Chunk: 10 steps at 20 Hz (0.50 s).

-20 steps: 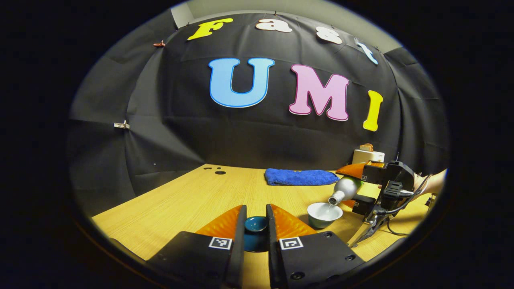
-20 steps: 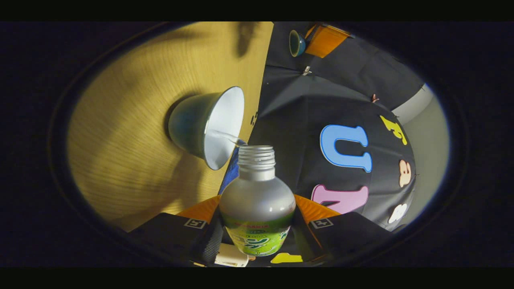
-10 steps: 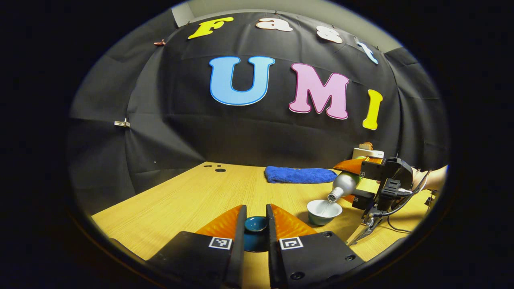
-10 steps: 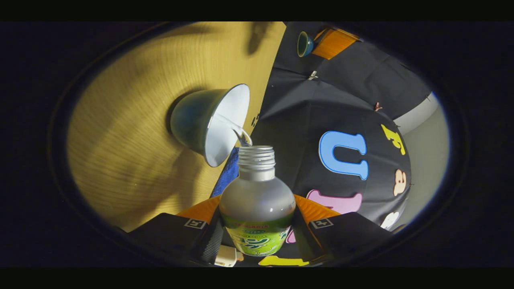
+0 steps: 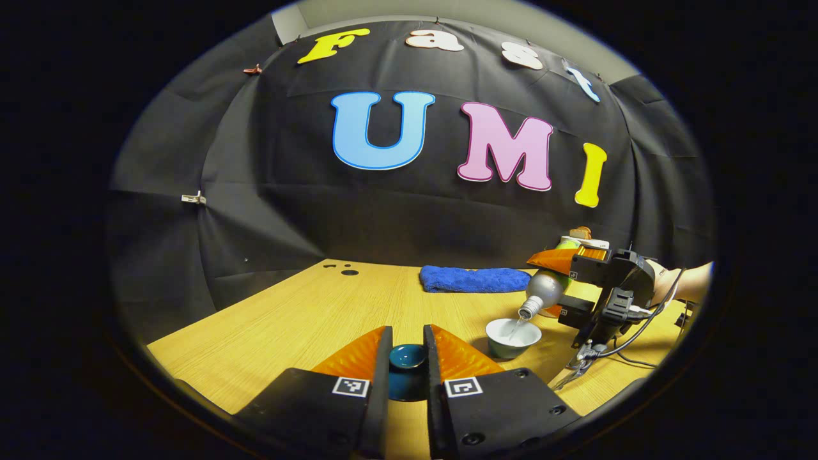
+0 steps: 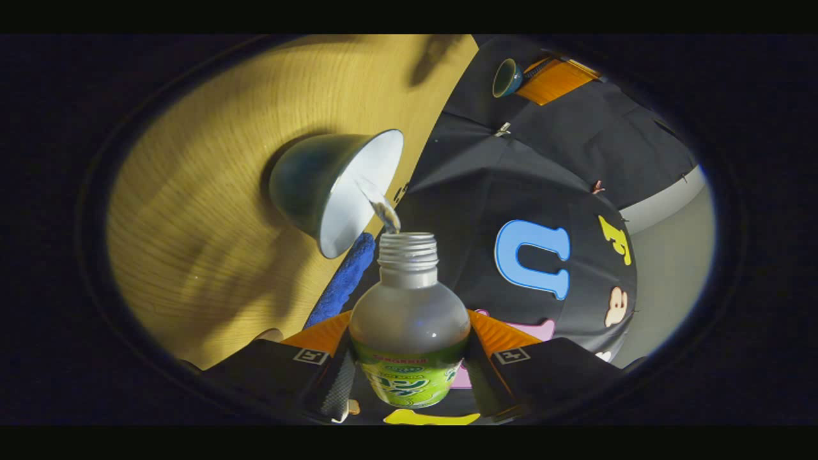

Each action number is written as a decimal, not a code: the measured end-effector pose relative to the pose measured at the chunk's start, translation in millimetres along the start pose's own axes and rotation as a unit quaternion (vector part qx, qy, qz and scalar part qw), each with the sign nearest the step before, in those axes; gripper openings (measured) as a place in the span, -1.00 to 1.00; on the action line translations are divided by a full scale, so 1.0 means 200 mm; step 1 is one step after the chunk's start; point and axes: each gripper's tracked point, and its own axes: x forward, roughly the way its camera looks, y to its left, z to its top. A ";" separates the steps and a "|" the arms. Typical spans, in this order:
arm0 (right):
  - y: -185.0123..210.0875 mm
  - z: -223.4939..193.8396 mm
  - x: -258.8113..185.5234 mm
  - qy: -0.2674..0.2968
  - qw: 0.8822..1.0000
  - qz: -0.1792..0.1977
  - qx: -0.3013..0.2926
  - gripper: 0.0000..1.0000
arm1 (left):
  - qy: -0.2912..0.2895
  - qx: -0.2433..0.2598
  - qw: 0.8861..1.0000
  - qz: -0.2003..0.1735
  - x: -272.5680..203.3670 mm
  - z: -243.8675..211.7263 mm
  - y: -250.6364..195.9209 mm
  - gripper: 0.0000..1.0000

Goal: Open the teacup lid with one hand, grasp the water bottle and pour water into the teacup with the other hand; after pouring, place the water bottle on the coaster and then close the teacup lid.

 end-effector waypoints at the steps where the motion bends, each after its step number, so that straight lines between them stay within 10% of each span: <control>1: -0.01 0.00 0.01 0.000 1.000 -0.003 -0.003 0.55 | 0.001 0.000 1.000 0.000 0.00 0.00 0.00 -0.43; 10: -0.12 -0.04 0.02 -0.002 0.999 -0.030 -0.042 0.55 | -0.001 0.002 1.000 -0.003 -0.02 0.01 -0.01 -0.43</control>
